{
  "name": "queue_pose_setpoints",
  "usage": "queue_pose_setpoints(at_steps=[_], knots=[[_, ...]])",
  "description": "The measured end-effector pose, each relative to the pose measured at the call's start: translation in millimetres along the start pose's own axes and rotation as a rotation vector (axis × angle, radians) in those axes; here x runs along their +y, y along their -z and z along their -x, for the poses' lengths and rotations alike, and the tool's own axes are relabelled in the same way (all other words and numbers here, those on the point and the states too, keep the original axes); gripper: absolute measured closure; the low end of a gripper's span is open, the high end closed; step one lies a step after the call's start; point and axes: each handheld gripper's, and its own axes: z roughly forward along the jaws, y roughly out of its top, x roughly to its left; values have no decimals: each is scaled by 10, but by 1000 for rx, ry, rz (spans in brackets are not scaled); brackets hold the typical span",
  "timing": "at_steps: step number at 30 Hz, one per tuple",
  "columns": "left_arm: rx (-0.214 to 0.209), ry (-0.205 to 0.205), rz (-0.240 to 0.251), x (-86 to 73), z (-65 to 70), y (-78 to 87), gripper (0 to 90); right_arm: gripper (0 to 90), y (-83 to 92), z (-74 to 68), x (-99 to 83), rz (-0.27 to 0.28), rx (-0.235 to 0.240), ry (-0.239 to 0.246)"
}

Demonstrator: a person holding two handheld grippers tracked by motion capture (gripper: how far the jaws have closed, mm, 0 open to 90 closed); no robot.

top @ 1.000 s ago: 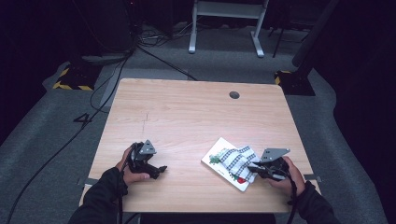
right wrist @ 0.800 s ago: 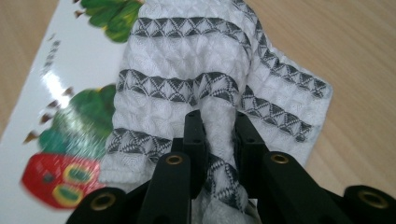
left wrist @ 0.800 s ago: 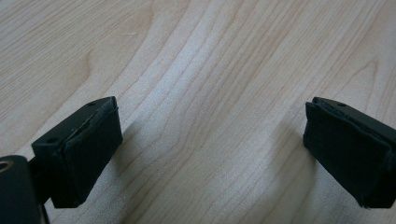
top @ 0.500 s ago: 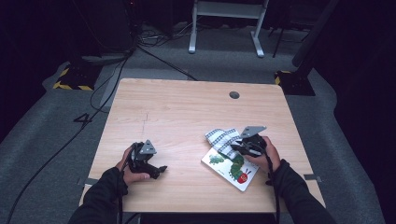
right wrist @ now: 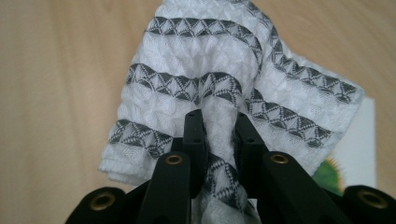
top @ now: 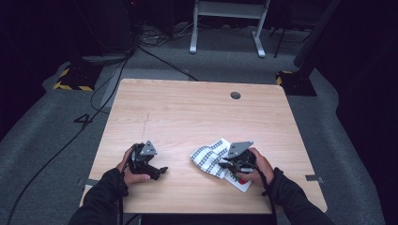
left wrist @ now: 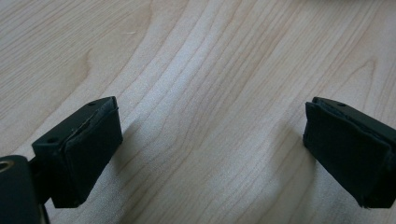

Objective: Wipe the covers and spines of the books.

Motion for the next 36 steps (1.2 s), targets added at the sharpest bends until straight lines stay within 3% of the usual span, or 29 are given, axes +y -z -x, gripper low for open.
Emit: queue_pose_setpoints(at_steps=[3, 8, 12, 14, 16, 21, 27, 36], knots=[[0, 0, 0, 0, 0, 0, 49, 791, 166, -119, -190, -6, 21, 8], [1, 0, 0, 0, 0, 0, 49, 789, 417, -138, -521, 0, 16, -56], [1, -2, -1, 2, -2, 0, 48, 791, 571, -9, -735, 4, -52, -123], [0, 2, 0, 4, 0, -4, 48, 795, 609, 95, -799, 7, -107, -157], [0, 1, 1, 5, 0, -5, 48, 796, 614, 139, -810, 12, -127, -168], [-1, 0, 0, 6, -1, -6, 48, 799, 563, 346, -738, 33, -189, -200], [-1, 1, 1, 6, 0, -6, 49, 800, 389, 520, -520, 51, -200, -206], [-1, 2, 1, 6, 0, -6, 48, 802, 101, 488, -70, 65, -168, -135]])
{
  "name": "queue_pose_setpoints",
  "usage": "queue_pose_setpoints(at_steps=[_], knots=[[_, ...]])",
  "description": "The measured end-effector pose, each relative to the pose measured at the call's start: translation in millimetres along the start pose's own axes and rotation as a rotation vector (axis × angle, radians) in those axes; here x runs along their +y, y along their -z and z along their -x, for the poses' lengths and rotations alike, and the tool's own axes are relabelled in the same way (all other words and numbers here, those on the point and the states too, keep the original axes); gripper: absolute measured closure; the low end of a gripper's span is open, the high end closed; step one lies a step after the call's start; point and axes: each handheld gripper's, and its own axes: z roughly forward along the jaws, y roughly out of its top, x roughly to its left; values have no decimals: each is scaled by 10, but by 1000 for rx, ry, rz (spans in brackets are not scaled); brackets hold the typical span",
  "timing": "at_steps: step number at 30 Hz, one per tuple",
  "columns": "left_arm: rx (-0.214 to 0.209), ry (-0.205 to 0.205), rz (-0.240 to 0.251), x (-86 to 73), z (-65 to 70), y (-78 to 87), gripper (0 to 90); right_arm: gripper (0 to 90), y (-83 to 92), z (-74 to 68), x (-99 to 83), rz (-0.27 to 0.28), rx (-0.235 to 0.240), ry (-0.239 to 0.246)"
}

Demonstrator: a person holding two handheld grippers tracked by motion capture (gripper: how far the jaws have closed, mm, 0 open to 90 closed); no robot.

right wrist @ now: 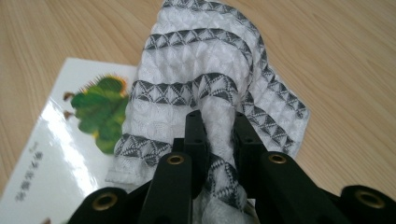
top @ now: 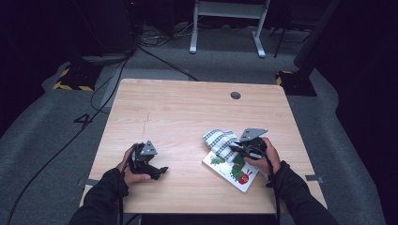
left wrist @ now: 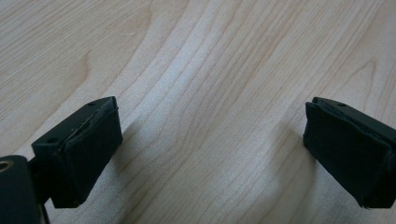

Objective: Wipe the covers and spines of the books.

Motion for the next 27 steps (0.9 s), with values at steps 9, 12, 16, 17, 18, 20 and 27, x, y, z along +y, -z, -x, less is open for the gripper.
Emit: queue_pose_setpoints(at_steps=[9, 12, 16, 17, 18, 20, 27], knots=[[0, -3, -1, 1, -2, 0, 49, 801, -343, -277, 463, 3, 60, 71], [-1, -3, -1, 1, -3, 0, 49, 799, -484, -374, 586, 2, 73, 94], [-1, -3, -1, 1, -2, 0, 48, 733, -641, -504, 727, 5, 89, 100], [-1, -3, -1, 1, -2, 0, 48, 713, -679, -540, 755, 1, 90, 105], [-1, -3, -1, 1, -2, 0, 49, 678, -694, -551, 764, -1, 95, 107], [0, -2, 0, 0, -1, 0, 49, 579, -704, -551, 757, -9, 95, 97], [21, 23, -40, 70, 82, 18, 114, 471, -348, -287, 508, 30, 94, -25]])
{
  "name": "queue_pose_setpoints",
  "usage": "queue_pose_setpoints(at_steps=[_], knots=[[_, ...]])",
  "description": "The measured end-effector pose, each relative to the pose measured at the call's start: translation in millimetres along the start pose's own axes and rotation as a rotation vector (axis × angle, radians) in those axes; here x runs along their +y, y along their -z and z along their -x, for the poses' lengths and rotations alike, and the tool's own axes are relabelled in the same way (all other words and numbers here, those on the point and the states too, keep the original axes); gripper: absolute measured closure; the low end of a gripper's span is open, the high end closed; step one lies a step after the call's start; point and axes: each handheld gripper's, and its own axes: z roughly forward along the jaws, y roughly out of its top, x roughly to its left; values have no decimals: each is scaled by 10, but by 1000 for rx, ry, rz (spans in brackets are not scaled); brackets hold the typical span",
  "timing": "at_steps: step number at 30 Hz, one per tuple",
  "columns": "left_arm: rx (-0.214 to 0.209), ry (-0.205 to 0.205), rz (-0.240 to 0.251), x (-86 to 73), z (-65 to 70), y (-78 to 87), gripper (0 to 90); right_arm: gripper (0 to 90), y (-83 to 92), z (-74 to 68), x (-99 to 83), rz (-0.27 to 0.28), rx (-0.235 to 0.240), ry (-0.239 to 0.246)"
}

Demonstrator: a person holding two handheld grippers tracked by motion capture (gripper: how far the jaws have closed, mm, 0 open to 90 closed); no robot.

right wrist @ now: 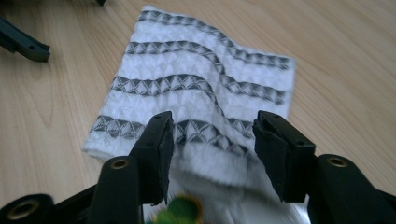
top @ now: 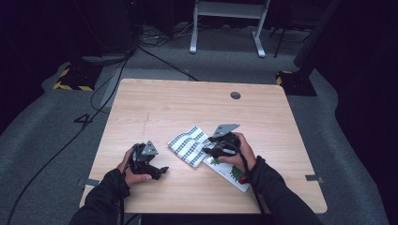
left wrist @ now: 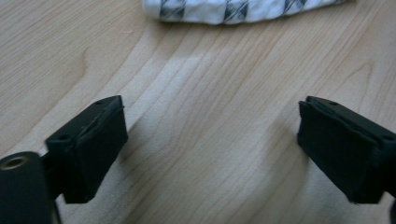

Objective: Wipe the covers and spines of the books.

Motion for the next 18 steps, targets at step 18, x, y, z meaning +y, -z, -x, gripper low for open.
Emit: queue_pose_setpoints(at_steps=[18], knots=[[-76, -191, 69, 628, 510, -176, 238, 459, 1310, 173, -1302, -189, 16, -63]])
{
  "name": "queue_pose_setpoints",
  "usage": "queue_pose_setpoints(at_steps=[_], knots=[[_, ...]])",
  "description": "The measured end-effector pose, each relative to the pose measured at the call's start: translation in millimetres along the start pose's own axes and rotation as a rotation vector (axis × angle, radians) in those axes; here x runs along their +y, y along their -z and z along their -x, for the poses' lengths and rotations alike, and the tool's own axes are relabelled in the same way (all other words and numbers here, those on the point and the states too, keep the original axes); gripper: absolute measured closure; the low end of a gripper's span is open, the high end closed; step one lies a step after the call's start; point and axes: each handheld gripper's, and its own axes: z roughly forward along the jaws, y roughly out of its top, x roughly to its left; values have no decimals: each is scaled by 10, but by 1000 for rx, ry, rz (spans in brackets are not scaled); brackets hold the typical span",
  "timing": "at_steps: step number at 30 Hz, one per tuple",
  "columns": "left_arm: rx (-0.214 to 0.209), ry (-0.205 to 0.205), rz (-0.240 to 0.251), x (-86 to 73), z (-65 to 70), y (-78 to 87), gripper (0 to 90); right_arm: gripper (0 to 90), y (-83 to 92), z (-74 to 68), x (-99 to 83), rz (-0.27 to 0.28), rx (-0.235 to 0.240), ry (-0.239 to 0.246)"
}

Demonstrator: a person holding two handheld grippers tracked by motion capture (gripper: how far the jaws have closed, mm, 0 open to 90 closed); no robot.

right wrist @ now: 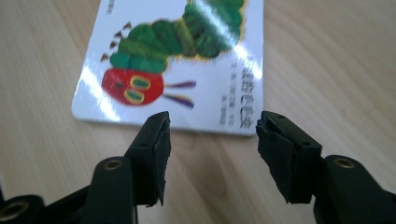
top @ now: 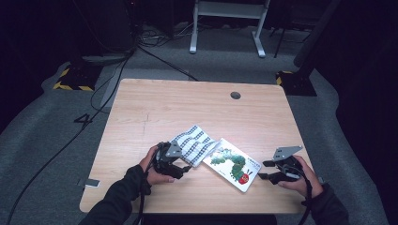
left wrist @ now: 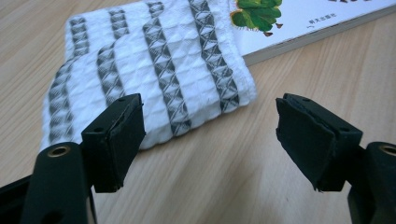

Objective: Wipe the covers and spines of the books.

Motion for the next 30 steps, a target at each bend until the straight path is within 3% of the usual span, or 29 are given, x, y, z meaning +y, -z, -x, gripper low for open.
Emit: queue_pose_setpoints(at_steps=[4, 6, 9, 14, 16, 21, 24, 26, 28, 30], knots=[[-3, -19, 0, 129, -15, -122, 242, 484, -33, 19, -40, -18, -10, -4], [19, -33, -6, 177, -33, -174, 258, 491, -66, 35, -42, -23, -17, -5], [60, -13, -27, 199, -107, -272, 327, 502, -117, 65, -44, -30, -27, -16], [86, -1, -66, 171, -188, -371, 383, 505, -147, 83, -39, -27, -40, -20], [77, 9, -75, 150, -219, -399, 399, 506, -159, 91, -43, -29, -38, -20], [113, 12, -98, 108, -285, -342, 404, 506, -183, 100, -67, -38, -38, -18], [154, 77, -110, 40, -399, -274, 387, 511, -176, 109, -70, -34, -37, -24], [174, 92, -98, 9, -433, -237, 344, 522, -188, 116, -65, -36, -32, -24], [160, 95, -74, -12, -443, -202, 330, 533, -194, 118, -61, -40, -27, -23], [113, 92, -31, 1, -392, -151, 299, 566, -200, 129, -35, -54, -22, -16]])
